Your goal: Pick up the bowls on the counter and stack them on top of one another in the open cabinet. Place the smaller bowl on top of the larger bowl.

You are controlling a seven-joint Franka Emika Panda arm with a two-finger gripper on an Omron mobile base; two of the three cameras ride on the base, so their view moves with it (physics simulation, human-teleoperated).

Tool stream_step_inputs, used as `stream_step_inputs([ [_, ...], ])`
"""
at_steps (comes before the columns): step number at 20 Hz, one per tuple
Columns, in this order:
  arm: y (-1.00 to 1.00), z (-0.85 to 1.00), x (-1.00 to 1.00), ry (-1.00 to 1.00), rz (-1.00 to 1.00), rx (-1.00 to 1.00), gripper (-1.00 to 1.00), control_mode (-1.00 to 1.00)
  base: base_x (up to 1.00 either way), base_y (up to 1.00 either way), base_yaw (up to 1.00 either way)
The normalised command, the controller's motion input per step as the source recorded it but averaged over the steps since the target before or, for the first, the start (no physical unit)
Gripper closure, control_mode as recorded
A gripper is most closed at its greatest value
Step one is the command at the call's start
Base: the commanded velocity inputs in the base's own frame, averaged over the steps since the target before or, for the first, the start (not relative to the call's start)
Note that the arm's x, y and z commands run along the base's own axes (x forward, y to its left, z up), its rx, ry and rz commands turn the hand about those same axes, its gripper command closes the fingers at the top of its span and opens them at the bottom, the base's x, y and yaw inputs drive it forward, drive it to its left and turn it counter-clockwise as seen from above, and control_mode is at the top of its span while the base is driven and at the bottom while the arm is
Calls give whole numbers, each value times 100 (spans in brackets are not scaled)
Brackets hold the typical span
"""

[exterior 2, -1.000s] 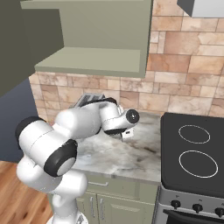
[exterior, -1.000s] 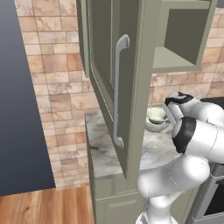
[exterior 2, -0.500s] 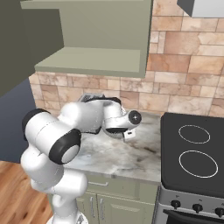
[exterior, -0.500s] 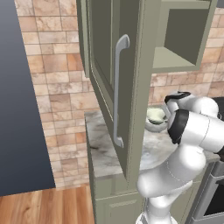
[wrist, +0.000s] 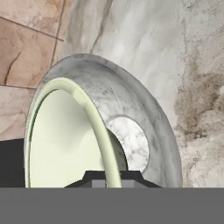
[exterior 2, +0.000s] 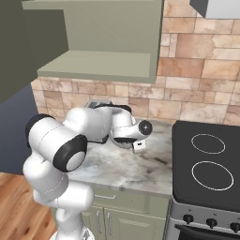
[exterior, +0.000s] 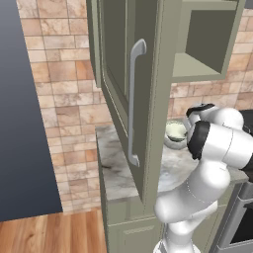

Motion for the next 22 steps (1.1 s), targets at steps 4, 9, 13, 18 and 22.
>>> stream_step_inputs([
  [4, 4, -3, 0, 0, 0, 0, -100, -100, 0, 0, 0],
  [9, 0, 0, 0, 0, 0, 0, -100, -100, 0, 0, 0],
  [13, 0, 9, 0, 0, 0, 0, -100, -100, 0, 0, 0],
  [18, 4, 19, -2, 0, -1, 0, -100, -100, 0, 0, 0],
  [22, 0, 17, -12, -2, -1, 0, -100, -100, 0, 0, 0],
])
